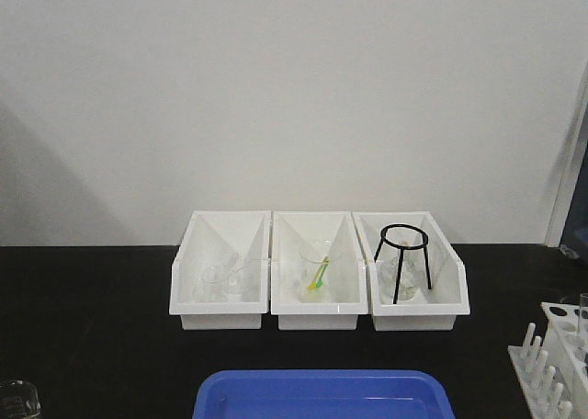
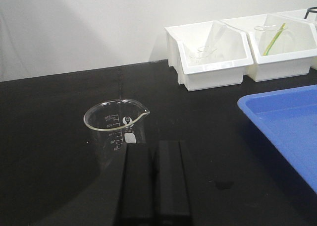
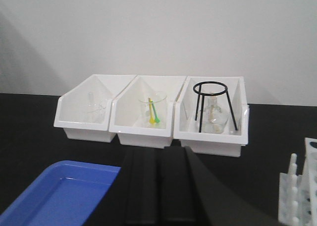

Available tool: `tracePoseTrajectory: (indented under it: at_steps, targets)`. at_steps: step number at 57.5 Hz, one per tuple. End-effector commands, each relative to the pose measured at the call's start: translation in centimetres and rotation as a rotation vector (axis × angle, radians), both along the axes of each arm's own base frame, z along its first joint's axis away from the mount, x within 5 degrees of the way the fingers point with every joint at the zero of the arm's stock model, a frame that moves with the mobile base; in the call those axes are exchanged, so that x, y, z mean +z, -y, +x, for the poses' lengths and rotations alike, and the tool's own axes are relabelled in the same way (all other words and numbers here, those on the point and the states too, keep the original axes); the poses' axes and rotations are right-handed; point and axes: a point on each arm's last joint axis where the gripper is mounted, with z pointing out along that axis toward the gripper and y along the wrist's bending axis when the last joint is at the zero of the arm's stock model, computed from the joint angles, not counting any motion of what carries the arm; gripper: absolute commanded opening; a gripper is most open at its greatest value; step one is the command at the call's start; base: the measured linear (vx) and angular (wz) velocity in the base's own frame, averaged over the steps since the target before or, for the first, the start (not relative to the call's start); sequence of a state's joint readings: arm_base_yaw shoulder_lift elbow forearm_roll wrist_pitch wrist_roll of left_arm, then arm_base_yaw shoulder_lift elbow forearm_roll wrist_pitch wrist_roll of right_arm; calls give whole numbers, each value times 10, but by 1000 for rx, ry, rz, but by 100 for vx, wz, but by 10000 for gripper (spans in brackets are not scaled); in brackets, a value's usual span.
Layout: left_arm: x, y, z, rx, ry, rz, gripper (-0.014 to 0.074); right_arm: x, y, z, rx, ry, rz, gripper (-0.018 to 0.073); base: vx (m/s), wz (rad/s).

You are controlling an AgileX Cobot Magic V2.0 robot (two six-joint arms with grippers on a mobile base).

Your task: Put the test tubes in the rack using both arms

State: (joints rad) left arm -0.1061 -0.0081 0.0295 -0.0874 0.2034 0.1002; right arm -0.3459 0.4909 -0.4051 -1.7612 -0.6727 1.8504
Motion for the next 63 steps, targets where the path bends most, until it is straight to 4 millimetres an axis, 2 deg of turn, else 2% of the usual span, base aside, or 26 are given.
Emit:
tracePoseTrajectory:
  at_steps: [1,10,20,28,40,45,52,58,63]
  targets:
    - [-2,-1,1,11,58,-16,-20,11,2,8,-1,18,98,-8,0,0]
    - [-2,-1,1,11,58,-16,-20,12,5,18,9,33,142,-8,0,0]
    - [-2,-1,1,11,58,-16,-20,22,11,23,-30,198,54,-8,0,0]
    - [-2,-1,1,11,58,-16,-20,32,24,24,-185,315,22,-8,0,0]
    - [-2,-1,1,11,58,-16,-20,30,44,15,-441,319,-71,-8,0,0]
    - [-2,-1,1,11,58,-16,-20,16,48,8,-519,287,-92,-8,0,0]
    - [-2,-1,1,11,58,-16,-20,-15,49,-6,-578,254,-117,-8,0,0]
    - [-2,-1,1,11,58,-16,-20,-44,40,-17,-521,232,-179,-8,0,0]
    - [-2,-1,1,11,58,-16,-20,-67,31,-24,-438,181,-160,-8,0,0]
